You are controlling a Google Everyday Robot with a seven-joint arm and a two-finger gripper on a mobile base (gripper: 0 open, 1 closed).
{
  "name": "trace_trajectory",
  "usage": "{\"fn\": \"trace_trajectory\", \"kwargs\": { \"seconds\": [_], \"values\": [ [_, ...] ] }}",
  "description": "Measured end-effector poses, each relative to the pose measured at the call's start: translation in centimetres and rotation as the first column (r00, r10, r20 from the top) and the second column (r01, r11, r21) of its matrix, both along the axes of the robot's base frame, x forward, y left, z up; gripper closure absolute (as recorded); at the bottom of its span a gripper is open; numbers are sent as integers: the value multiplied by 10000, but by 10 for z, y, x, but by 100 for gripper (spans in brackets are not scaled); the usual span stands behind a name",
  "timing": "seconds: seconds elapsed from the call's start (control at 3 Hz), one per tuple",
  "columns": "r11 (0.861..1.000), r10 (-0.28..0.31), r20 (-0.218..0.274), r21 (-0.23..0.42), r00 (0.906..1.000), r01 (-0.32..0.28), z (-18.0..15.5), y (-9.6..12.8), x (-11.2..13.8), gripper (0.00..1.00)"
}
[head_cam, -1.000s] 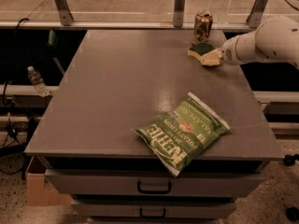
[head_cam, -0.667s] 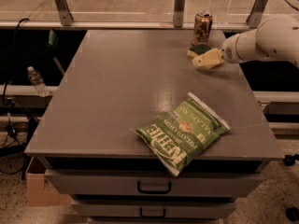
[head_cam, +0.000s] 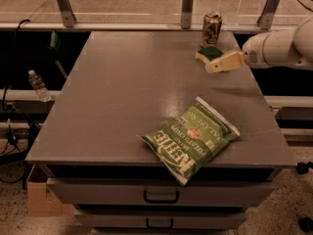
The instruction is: Move sponge near orange can
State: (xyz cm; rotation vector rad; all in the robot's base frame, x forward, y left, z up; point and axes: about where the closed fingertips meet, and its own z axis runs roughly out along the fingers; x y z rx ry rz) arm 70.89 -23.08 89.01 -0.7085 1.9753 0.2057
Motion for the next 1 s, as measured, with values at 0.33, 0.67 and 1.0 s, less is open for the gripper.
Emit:
{"fn": "trace_trajectory", "kwargs": {
  "seconds": [0.33, 0.67, 1.0],
  "values": [
    [9921, 1239, 617, 138, 9904, -1249, 45, -2, -57, 0],
    [9759, 2146, 1516, -720, 9649, -2058, 94, -13, -129, 0],
    [9705, 2168, 1915, -1487, 9573, -1900, 100, -42, -151, 0]
  ]
}}
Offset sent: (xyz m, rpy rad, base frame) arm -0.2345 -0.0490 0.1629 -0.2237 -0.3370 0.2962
